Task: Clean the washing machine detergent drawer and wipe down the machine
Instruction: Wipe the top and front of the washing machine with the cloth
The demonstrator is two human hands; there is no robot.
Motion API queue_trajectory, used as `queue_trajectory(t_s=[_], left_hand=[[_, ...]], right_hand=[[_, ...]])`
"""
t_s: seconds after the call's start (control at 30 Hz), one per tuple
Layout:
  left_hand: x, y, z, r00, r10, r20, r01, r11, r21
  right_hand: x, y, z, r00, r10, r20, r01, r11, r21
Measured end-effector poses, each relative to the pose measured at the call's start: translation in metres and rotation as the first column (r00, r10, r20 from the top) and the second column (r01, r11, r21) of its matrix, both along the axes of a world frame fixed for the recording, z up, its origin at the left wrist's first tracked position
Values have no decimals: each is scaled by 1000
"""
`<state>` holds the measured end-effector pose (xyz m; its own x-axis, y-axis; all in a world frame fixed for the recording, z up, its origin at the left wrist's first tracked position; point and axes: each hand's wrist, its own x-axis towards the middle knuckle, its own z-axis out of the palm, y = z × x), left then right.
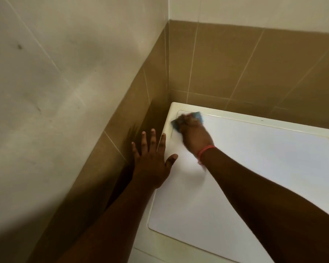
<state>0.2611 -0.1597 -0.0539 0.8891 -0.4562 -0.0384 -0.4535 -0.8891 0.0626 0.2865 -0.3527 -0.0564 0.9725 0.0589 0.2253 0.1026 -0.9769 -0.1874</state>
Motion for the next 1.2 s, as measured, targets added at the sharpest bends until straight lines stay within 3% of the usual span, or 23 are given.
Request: queue_trajectory(t_s=[0.07, 0.1, 0.13, 0.17, 0.2, 0.27, 0.3, 0.4, 0.53, 0.67, 0.73, 0.8, 0.93, 1.0, 1.13, 1.2], left_hand=[[3, 5, 1, 1000, 1, -5, -2, 1000, -23], [4, 8, 1, 1000, 1, -6, -1, 999, -33], [6, 10, 1, 1000, 3, -5, -3, 999, -43], [8, 13, 1, 1000, 6, -2, -6, 999, -51], [10, 15, 1, 1000, 8, 4, -7, 998, -56], [15, 18, 1, 1000, 3, 17, -2, 998, -59], [17, 20, 0, 1000, -1, 24, 3, 998, -61], [21, 25, -1, 999, -6, 32, 8, 997, -73], [21, 27, -2, 999, -24, 21, 26, 995, -92], [18, 24, 2, 1000, -21, 2, 21, 996, -88], [16, 21, 6, 1000, -29, -6, 28, 995, -91], [13, 18, 10, 999, -32, -13, 31, 995, -92], [6, 11, 17, 999, -53, 7, 54, 997, -60], [3, 11, 19, 998, -66, 17, 67, 996, -51], [-5, 9, 19, 998, -54, 11, 54, 998, -39], [-13, 1, 18, 999, -52, 6, 52, 999, -16]], right_hand=[[-2, 22, -8, 917, 396, -56, -399, 915, -56], [0, 23, -7, 864, 496, -82, -501, 863, -64], [6, 18, -4, 865, 496, -74, -500, 864, -56], [17, 11, -4, 921, 387, -49, -388, 921, -29], [25, 3, -3, 984, 176, -39, -176, 984, 25], [43, -2, 0, 970, -230, -83, 235, 970, 66], [49, 3, 1, 966, -240, -95, 245, 968, 49], [66, 16, 6, 987, 27, -156, -23, 999, 27], [87, 2, 7, 914, -388, -116, 392, 920, 21], [66, -12, -3, 990, -113, -83, 113, 994, -2], [48, -50, -9, 944, -322, -72, 325, 945, 29], [22, -82, -12, 832, -552, -54, 553, 833, 23], [-38, -136, -11, 832, -555, -10, 555, 831, 36], [-70, -176, -8, 766, -642, -40, 642, 761, 95], [-102, -222, 0, 610, -767, -200, 787, 616, 38], [-91, -216, 5, 588, -788, -185, 804, 594, 28]])
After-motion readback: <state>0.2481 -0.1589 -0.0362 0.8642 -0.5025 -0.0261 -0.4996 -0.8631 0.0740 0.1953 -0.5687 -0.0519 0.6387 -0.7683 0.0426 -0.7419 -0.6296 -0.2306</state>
